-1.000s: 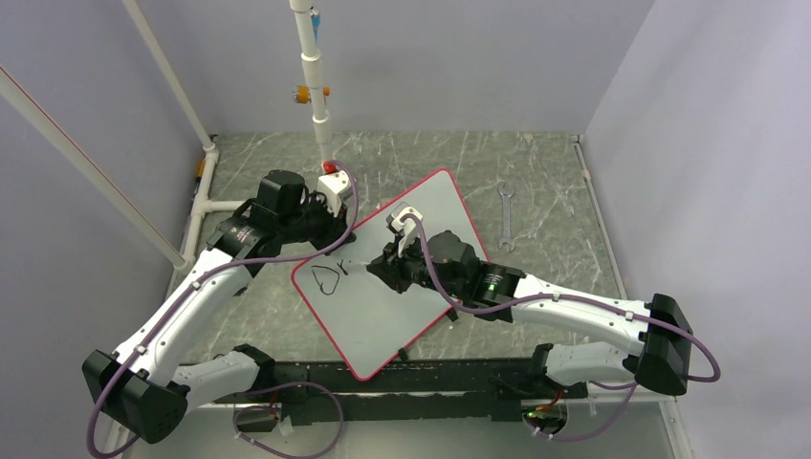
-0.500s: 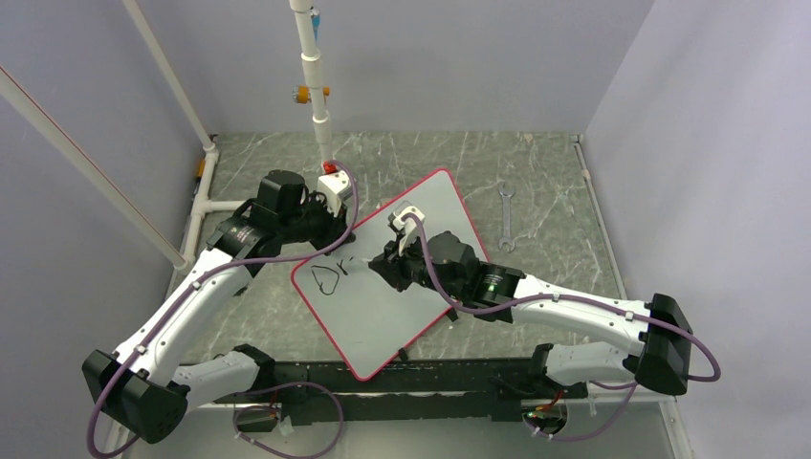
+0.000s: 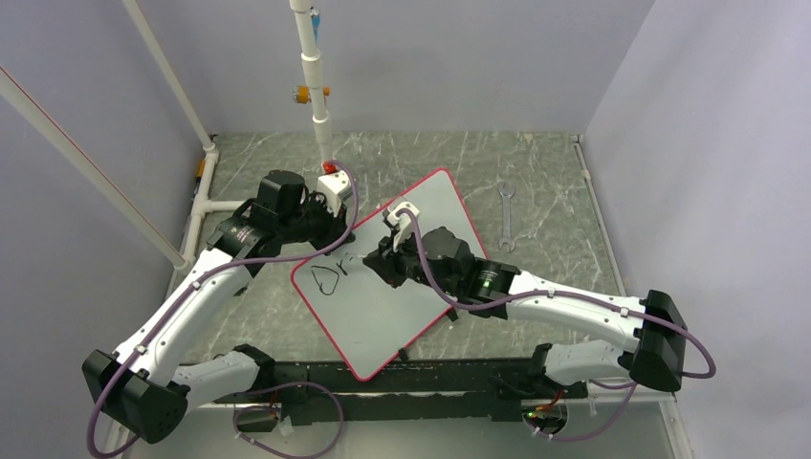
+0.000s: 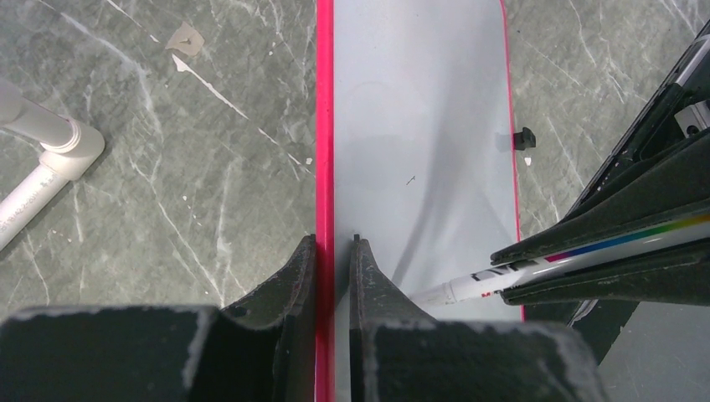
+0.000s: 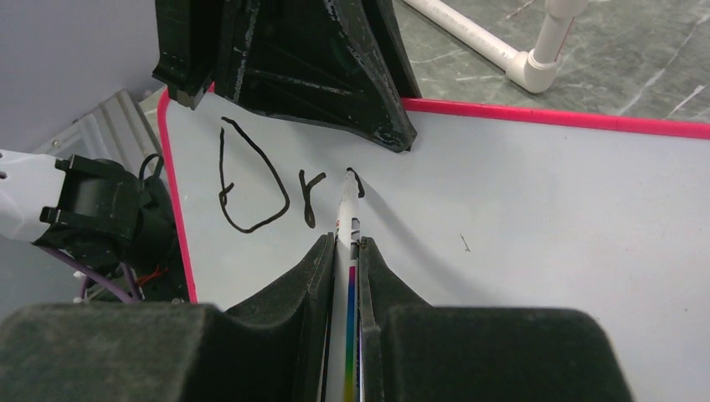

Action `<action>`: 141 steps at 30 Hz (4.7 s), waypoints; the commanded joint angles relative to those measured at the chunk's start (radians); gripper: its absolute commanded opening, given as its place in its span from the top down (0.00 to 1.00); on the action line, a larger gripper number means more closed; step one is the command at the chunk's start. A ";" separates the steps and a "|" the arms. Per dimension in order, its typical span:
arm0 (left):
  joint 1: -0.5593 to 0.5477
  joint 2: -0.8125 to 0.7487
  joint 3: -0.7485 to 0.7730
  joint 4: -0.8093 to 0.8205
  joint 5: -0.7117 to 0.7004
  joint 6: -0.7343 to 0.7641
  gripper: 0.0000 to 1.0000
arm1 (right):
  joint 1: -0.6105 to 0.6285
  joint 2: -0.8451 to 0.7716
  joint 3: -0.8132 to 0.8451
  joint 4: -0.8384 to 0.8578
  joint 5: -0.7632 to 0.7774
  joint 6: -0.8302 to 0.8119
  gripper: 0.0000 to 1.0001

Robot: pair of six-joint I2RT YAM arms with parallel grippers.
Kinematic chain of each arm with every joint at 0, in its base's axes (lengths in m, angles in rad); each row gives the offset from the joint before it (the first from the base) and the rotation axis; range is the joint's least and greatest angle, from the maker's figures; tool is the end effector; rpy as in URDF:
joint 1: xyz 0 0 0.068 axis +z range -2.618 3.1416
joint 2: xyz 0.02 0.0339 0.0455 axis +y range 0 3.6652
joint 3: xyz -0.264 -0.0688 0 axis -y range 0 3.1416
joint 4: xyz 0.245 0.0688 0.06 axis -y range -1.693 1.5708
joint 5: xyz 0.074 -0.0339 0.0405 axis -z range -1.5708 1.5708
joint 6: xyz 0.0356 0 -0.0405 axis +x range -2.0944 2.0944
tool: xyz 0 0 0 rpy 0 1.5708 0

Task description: Write a sentence on the whiteboard

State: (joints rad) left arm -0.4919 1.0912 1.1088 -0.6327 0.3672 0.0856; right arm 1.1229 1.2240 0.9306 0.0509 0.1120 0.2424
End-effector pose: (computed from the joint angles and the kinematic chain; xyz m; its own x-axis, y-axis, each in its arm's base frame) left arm 0.1964 -0.1197 0.3501 -0.4470 0.3300 -0.8314 0.7402 0.6584 -0.1366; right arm 0.1285 0.2582 0.3221 -0.3047 -0.0833 -0.9488 -0.7990 0.5647 0.2070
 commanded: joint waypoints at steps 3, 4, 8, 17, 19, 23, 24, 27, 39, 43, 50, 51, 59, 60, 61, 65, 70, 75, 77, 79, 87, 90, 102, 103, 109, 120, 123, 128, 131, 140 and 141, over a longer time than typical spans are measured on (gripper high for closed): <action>-0.003 -0.003 0.007 0.006 -0.062 0.046 1.00 | 0.004 0.021 0.035 0.024 -0.023 0.000 1.00; -0.003 -0.004 0.007 0.006 -0.062 0.046 1.00 | 0.003 0.021 0.030 0.025 -0.023 0.004 1.00; -0.003 -0.005 0.007 0.007 -0.063 0.046 1.00 | 0.009 0.005 0.007 0.025 -0.020 0.017 1.00; -0.003 -0.008 0.007 0.007 -0.067 0.046 1.00 | 0.017 -0.030 -0.041 0.013 -0.010 0.044 1.00; -0.002 -0.009 0.007 0.007 -0.067 0.046 1.00 | 0.018 -0.039 -0.053 0.009 -0.007 0.048 1.00; -0.003 -0.010 0.008 0.007 -0.070 0.045 1.00 | 0.021 -0.055 -0.072 0.003 0.004 0.057 1.00; -0.003 -0.009 0.007 0.007 -0.070 0.046 1.00 | 0.021 -0.059 -0.075 0.000 0.008 0.058 1.00; -0.004 -0.010 0.007 0.006 -0.070 0.046 1.00 | 0.021 -0.070 -0.082 -0.012 0.025 0.058 1.00; -0.003 -0.008 0.007 0.006 -0.071 0.045 1.00 | 0.022 -0.089 -0.001 -0.046 0.076 -0.003 1.00; -0.003 -0.009 0.007 0.007 -0.071 0.046 1.00 | 0.021 -0.105 0.020 -0.036 0.067 -0.013 1.00; -0.004 -0.009 0.008 0.005 -0.070 0.048 1.00 | 0.019 -0.081 0.043 -0.035 0.088 -0.017 1.00; -0.003 -0.010 0.008 0.005 -0.070 0.046 1.00 | 0.020 -0.077 0.045 -0.037 0.090 -0.016 1.00; -0.003 -0.014 0.007 0.008 -0.062 0.047 1.00 | 0.011 -0.050 0.059 -0.045 0.113 -0.007 1.00; -0.004 -0.014 0.007 0.008 -0.061 0.049 1.00 | 0.009 -0.043 0.066 -0.046 0.116 -0.004 1.00; -0.003 -0.014 0.007 0.007 -0.060 0.049 1.00 | 0.007 -0.034 0.074 -0.069 0.120 -0.001 1.00; -0.003 -0.017 0.006 0.008 -0.057 0.049 1.00 | 0.002 -0.016 0.081 -0.085 0.127 0.004 1.00; -0.003 -0.019 0.005 0.009 -0.046 0.050 1.00 | -0.002 -0.001 0.087 -0.087 0.118 0.006 1.00; -0.003 -0.024 0.005 0.013 -0.024 0.050 1.00 | -0.003 0.017 0.093 -0.093 0.114 0.009 1.00; -0.003 -0.026 0.005 0.014 -0.014 0.049 1.00 | -0.003 0.024 0.095 -0.092 0.111 0.009 1.00; -0.003 -0.028 0.005 0.017 0.001 0.049 1.00 | -0.003 0.029 0.097 -0.091 0.108 0.010 1.00; -0.003 -0.028 0.004 0.020 0.038 0.048 1.00 | -0.003 0.046 0.109 -0.083 0.073 0.008 1.00; -0.003 -0.028 0.005 0.022 0.038 0.048 1.00 | -0.003 0.042 0.101 -0.082 0.060 0.010 1.00; -0.003 -0.028 0.005 0.022 0.031 0.047 1.00 | -0.003 -0.010 0.015 -0.093 0.011 0.048 1.00; -0.003 -0.028 0.004 0.022 0.030 0.047 1.00 | -0.003 -0.015 0.006 -0.095 0.012 0.050 1.00; -0.003 -0.028 0.004 0.022 0.029 0.047 1.00 | -0.003 -0.032 -0.015 -0.109 0.044 0.059 1.00; -0.003 -0.028 0.002 0.021 0.029 0.047 1.00 | -0.003 0.018 0.074 -0.125 0.110 0.032 1.00; -0.003 -0.028 0.002 0.021 0.029 0.047 1.00 | -0.003 0.031 0.094 -0.129 0.117 0.024 1.00; -0.004 -0.030 0.003 0.021 0.030 0.048 1.00 | -0.003 0.047 0.114 -0.127 0.120 0.018 1.00; -0.003 -0.030 0.002 0.021 0.031 0.046 1.00 | -0.002 0.051 0.117 -0.128 0.120 0.018 1.00; -0.003 -0.032 0.002 0.022 0.027 0.047 1.00 | -0.003 0.032 0.096 -0.133 0.108 0.029 1.00; -0.003 -0.032 0.002 0.021 0.025 0.048 1.00 | -0.003 0.028 0.090 -0.134 0.104 0.031 1.00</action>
State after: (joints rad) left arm -0.4850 1.0889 1.1049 -0.6487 0.3397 0.1200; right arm 1.1225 1.2663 1.0061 -0.0856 0.2047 0.2764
